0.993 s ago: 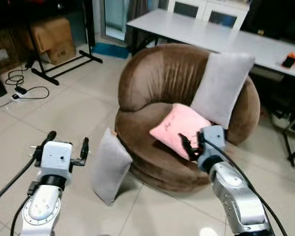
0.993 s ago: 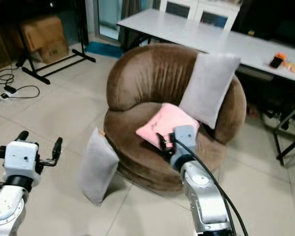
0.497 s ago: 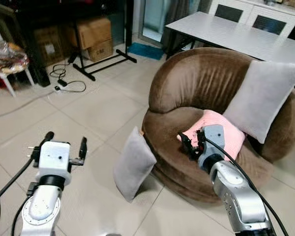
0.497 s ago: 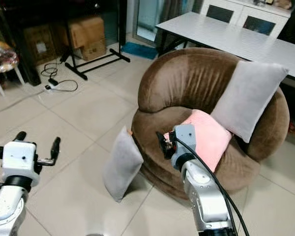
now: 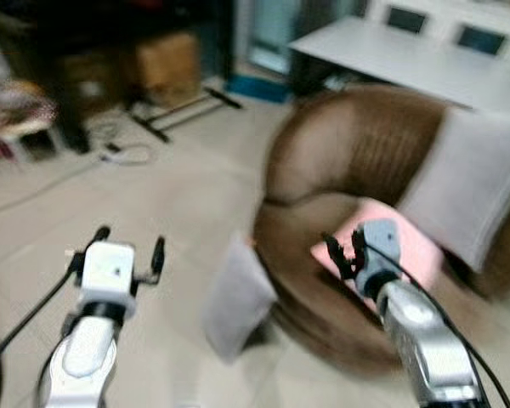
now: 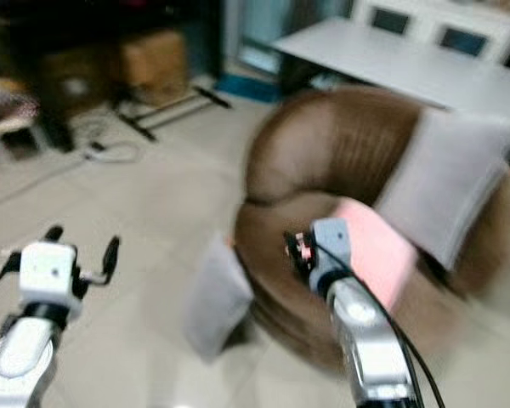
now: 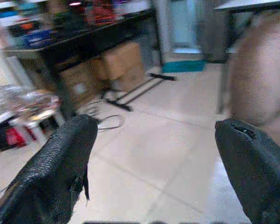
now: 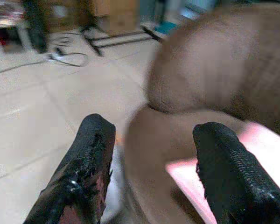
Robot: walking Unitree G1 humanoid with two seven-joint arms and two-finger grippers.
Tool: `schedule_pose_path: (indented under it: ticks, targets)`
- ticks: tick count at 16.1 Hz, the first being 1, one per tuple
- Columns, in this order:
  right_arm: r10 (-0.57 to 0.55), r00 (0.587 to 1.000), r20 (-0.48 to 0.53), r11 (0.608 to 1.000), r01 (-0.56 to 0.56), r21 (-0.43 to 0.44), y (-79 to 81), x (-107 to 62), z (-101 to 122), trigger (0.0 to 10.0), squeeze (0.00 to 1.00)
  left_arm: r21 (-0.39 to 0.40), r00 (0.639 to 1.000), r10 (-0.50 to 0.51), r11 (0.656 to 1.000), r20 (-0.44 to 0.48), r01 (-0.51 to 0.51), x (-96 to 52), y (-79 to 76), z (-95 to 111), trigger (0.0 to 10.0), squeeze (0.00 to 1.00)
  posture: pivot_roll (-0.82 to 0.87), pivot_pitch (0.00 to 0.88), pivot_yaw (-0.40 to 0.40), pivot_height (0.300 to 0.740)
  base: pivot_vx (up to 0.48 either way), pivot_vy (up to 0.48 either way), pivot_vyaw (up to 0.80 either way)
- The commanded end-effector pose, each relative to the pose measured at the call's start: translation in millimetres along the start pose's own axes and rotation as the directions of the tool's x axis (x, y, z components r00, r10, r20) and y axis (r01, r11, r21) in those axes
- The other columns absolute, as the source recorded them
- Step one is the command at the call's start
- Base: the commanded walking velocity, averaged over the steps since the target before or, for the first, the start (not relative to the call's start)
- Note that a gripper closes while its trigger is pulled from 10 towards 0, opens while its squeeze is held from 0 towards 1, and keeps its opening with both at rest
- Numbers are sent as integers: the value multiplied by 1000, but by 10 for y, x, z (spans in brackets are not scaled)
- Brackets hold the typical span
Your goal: Move the pillow to the sofa from floor
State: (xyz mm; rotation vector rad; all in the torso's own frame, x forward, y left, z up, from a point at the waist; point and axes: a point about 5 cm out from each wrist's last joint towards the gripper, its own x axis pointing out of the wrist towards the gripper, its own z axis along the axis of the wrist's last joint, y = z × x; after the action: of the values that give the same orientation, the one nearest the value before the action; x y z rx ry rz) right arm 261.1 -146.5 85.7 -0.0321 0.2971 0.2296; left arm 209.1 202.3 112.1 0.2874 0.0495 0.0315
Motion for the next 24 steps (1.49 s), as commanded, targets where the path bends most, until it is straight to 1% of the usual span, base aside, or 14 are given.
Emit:
schedule_pose_path:
  ticks: [1,3,4,6,8,9,12,14,15,16,18,21,24]
  targets:
    - [31,999,25,1000,-31,3,83,33,69,10000,0,11,1000,18,1000,-6,-18,-4,51,-8,10000,0,57,0,-75,740,296,0,800]
    - [32,999,24,999,-32,1,84,36,67,10000,0,12,1000,18,1000,-7,-18,-3,54,-8,10000,0,57,0,-76,740,300,0,800]
    - [16,1000,24,1000,-16,9,65,38,64,10000,0,13,1000,18,1000,-7,-18,-2,54,-7,10000,0,57,0,-76,740,304,0,0]
    - [-21,999,24,1000,21,9,18,39,59,10000,0,18,1000,19,1000,-8,-19,1,60,-9,10000,0,56,0,-74,740,304,0,0]
    - [-95,995,28,995,95,-1,-76,34,44,10000,0,24,1000,18,1000,-8,-18,9,69,-10,10000,0,56,0,-74,740,302,0,0]
    - [-115,993,15,993,115,13,-102,32,23,10000,0,25,1000,17,1000,-8,-17,12,71,-10,10000,0,56,0,-74,740,300,0,0]
    - [-140,990,10,990,140,13,-149,24,-2,10000,0,29,1000,11,1000,-7,-11,20,69,-13,10000,0,55,0,-68,740,301,0,-800]
    - [-162,987,15,987,162,17,-169,18,-8,10000,0,37,1000,-12,999,-4,12,43,59,-9,10000,0,50,0,-49,740,302,0,-800]
    - [-171,985,19,985,171,6,-172,17,-7,10000,0,39,1000,-16,999,-2,17,53,60,-6,10000,0,47,0,-39,740,304,0,0]
    - [-173,985,22,985,173,5,-167,15,-7,10000,0,41,1000,-19,999,-1,19,60,65,-3,10000,0,45,0,-34,740,304,0,0]
    - [-149,988,29,989,148,30,-148,8,-8,10000,0,44,999,-34,998,3,34,81,52,4,10000,0,44,0,-27,740,304,0,0]
    - [-162,986,30,986,161,33,-183,9,-12,10000,0,48,999,-38,998,4,38,82,41,3,10000,0,46,0,-27,740,286,0,0]
    - [-158,987,35,987,156,48,-182,14,-12,10000,0,54,1000,-21,998,-5,21,73,42,-17,10000,0,47,0,-33,710,0,0,0]
